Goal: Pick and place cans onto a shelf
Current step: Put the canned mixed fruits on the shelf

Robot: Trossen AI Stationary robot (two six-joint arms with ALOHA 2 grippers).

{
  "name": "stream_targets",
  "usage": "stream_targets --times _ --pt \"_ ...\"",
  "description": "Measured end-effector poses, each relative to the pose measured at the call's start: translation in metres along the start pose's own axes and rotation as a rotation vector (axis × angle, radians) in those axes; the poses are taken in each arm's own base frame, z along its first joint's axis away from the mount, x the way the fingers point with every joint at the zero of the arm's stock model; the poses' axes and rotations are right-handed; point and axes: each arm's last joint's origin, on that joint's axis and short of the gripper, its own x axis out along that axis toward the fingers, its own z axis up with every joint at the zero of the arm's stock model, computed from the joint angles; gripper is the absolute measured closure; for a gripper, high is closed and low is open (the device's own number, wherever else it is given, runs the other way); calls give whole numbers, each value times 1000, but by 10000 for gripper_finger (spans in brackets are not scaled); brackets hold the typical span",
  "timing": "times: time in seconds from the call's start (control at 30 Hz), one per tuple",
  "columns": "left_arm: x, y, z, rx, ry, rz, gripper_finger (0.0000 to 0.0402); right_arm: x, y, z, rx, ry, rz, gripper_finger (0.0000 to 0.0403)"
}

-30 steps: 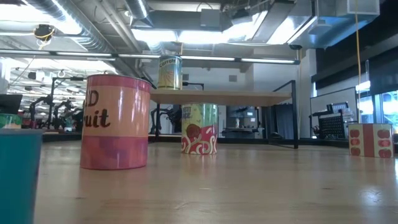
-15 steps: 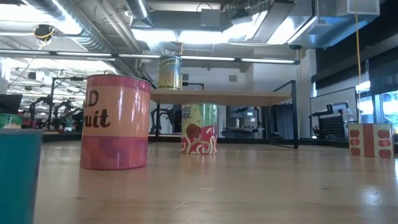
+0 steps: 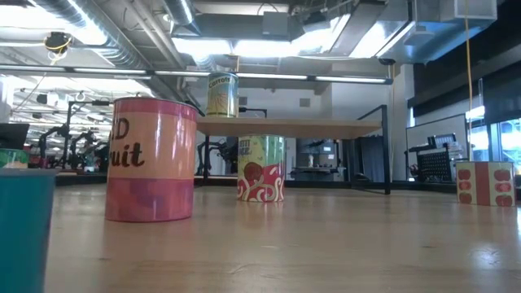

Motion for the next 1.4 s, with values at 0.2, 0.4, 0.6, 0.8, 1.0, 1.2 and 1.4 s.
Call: stream_targets --times 0.2,0.4,0.6,0.8,1.0,1.2,1.4 --pt "36 -24 4 155 44 7 347 -18 7 -8 -35 -26 29 350" --pt "74 -48 3 162 87 -24 347 -31 13 -17 -29 -32 47 350" --pt "107 -68 -4 182 154 -75 347 -24 15 -28 -36 19 52 350" --pt "120 -71 -7 157 175 -63 347 -11 17 -39 -40 11 51 350" --pt "135 -70 -9 17 226 -84 347 -8 18 -47 -41 -28 46 350" --pt "143 -76 -14 0 264 -104 347 -9 18 -50 -40 -56 42 350" --pt "144 -74 -15 0 256 -59 347 -10 18 -49 -38 -68 40 350"
